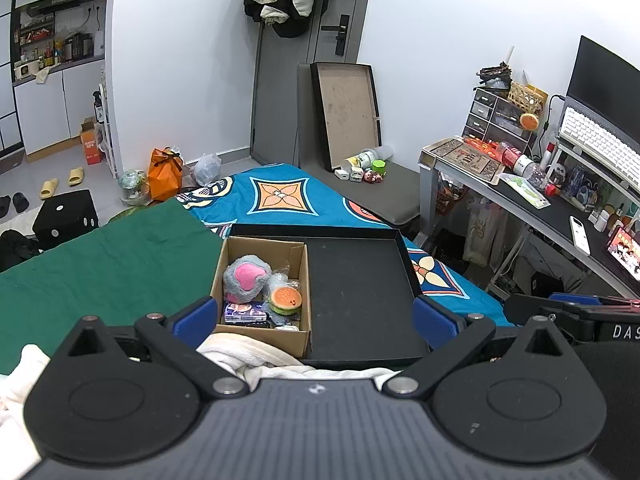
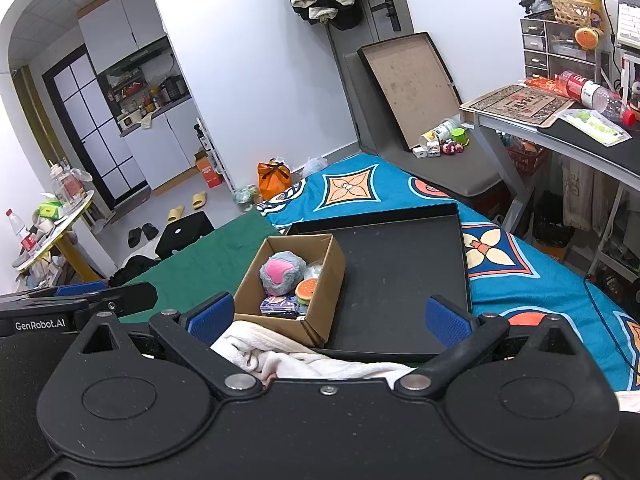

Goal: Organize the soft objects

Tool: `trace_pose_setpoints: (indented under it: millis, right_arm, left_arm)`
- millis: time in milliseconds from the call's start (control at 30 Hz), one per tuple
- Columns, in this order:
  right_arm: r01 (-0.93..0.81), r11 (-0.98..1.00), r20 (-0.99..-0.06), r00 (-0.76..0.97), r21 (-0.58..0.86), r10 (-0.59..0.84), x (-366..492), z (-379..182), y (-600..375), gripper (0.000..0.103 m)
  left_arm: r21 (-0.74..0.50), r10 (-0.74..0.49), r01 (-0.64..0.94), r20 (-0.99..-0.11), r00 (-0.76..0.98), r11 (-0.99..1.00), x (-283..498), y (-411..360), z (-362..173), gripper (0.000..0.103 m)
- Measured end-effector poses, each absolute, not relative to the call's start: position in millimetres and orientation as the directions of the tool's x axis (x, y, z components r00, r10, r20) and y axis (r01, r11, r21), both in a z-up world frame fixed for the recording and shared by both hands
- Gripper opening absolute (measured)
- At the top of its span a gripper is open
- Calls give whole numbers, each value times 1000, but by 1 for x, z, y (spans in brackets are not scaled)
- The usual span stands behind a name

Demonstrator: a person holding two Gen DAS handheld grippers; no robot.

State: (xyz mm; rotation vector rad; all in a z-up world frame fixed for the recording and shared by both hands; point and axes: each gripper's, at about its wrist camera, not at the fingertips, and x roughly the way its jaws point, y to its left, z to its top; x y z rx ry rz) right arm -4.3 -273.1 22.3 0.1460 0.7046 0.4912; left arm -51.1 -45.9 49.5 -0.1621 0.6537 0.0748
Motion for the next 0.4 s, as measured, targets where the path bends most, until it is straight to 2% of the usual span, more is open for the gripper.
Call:
trace_pose_setpoints:
  millis: [400]
  right_arm:
    - [-386, 873, -584, 650, 298, 486, -7, 23, -273, 103]
  left_arm:
    - [-109, 38, -130, -600, 799, 986, -55, -47, 51, 103]
